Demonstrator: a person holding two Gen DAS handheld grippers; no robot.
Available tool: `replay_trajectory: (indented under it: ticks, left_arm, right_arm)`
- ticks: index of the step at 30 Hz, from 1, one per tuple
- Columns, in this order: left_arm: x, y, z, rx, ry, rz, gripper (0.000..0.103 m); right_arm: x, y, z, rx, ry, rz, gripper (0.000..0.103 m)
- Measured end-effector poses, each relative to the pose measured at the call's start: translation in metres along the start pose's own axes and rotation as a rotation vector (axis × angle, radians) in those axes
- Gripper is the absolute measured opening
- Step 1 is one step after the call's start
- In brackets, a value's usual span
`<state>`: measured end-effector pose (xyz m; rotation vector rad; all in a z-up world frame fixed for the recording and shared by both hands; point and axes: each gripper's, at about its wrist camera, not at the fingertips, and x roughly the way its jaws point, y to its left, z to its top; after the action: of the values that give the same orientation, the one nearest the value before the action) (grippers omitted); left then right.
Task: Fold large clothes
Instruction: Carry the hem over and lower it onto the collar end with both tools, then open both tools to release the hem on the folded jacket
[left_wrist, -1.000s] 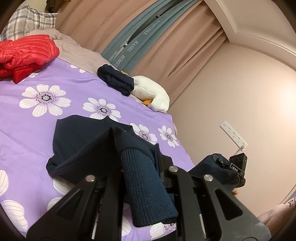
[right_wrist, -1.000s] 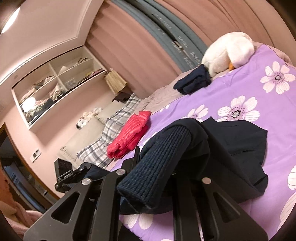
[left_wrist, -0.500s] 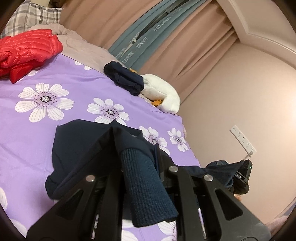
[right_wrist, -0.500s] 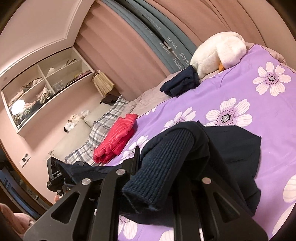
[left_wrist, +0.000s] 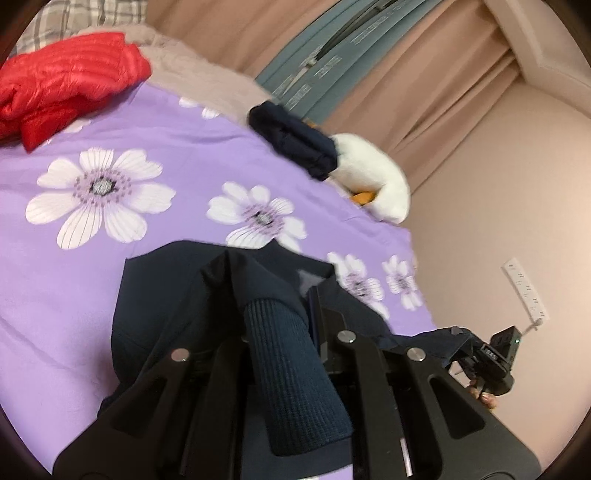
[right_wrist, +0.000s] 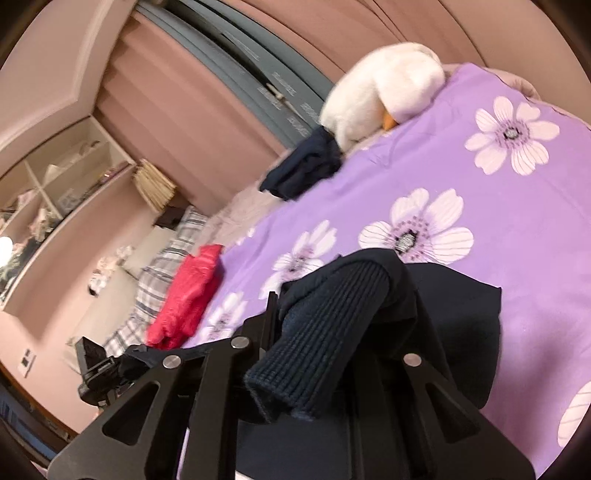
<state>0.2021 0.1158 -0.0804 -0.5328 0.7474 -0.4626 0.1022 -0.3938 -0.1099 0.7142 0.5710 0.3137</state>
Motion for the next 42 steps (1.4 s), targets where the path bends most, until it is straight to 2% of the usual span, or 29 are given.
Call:
replay_trajectory:
  ticks: [6,15,28,32,35,37,38,39,40,42]
  left_arm:
    - [0.054,0.03,0.019,-0.08,0.092,0.051,0.01]
    - [0.128,0.062,0.037,-0.144,0.197,0.186,0.01]
    - [0.194,0.091,0.058,-0.215,0.284,0.305,0.014]
    - [0.203,0.1,0.06,-0.256,0.302,0.3,0.015]
    - [0.206,0.103,0.062,-0.287,0.303,0.275,0.019]
    - [0.206,0.105,0.064,-0.323,0.29,0.225,0.038]
    - [0.205,0.106,0.066,-0.347,0.272,0.194,0.051]
    - [0.205,0.105,0.067,-0.362,0.26,0.184,0.059]
    - [0.205,0.105,0.068,-0.367,0.25,0.184,0.06]
    - [0.209,0.1,0.071,-0.333,0.24,0.219,0.061]
  right_arm:
    - [0.036,-0.016,0.008,0.033,0.049,-0.045,0.013]
    - [0.097,-0.041,0.029,0.087,0.128,-0.14,0.013]
    - [0.153,-0.071,0.047,0.201,0.185,-0.224,0.013]
    - [0.167,-0.085,0.049,0.264,0.23,-0.24,0.014]
    - [0.17,-0.098,0.048,0.35,0.243,-0.216,0.02]
    - [0.17,-0.104,0.047,0.404,0.24,-0.186,0.029]
    - [0.169,-0.107,0.048,0.44,0.233,-0.162,0.034]
    - [0.167,-0.109,0.049,0.482,0.222,-0.134,0.044]
    - [0.164,-0.111,0.051,0.518,0.21,-0.108,0.054]
    - [0.159,-0.111,0.055,0.566,0.18,-0.071,0.064]
